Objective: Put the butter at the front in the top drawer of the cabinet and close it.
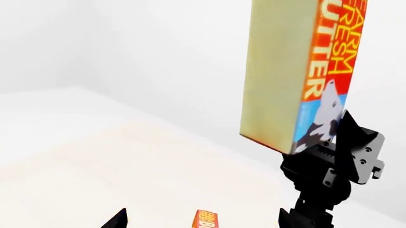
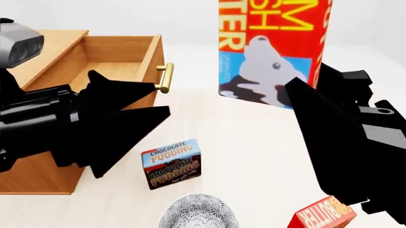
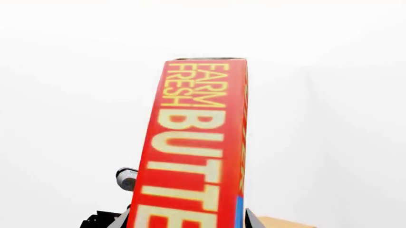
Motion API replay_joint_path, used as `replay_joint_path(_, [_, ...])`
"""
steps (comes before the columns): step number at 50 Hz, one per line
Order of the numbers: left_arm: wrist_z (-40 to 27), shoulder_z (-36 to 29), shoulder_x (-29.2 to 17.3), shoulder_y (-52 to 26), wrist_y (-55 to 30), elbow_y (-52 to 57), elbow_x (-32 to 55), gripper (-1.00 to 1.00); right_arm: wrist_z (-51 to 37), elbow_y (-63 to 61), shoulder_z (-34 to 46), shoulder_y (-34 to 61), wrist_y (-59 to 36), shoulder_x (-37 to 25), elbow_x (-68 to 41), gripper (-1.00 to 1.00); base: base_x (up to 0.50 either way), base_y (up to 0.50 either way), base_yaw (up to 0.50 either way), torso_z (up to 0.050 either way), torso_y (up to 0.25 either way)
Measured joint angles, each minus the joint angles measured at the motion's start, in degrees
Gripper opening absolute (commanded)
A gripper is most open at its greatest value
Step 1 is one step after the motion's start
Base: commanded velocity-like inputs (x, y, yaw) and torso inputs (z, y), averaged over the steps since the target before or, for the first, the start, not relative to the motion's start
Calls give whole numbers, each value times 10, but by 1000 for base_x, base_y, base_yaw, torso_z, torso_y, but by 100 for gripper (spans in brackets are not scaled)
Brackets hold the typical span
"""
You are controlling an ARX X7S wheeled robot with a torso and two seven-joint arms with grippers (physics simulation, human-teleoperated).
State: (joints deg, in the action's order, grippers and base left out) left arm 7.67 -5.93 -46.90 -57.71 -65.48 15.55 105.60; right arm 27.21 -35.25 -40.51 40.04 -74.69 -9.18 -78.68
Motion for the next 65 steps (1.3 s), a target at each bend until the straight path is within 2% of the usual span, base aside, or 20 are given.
replay_joint_path(13, [-8,-8,11,-22,4,9,39,100,-23,-5,-10,-18,6,-7,-69,-100,0,0,0,0,0])
replay_joint_path(30, [-3,-14,20,-27,9,16,45,100,-53,-18,-8,-43,15,-11,-152,-100,0,0,0,1,1])
replay_joint_path(52, [-11,-19,23,-25,19,56,101,100,-56,-23,7,-51,26,-15,-161,-100,0,0,0,0,0])
replay_joint_path(65, [-7,-25,32,-34,22,59,101,100,-52,-27,14,-58,33,-19,-157,-100,1,0,0,0,1])
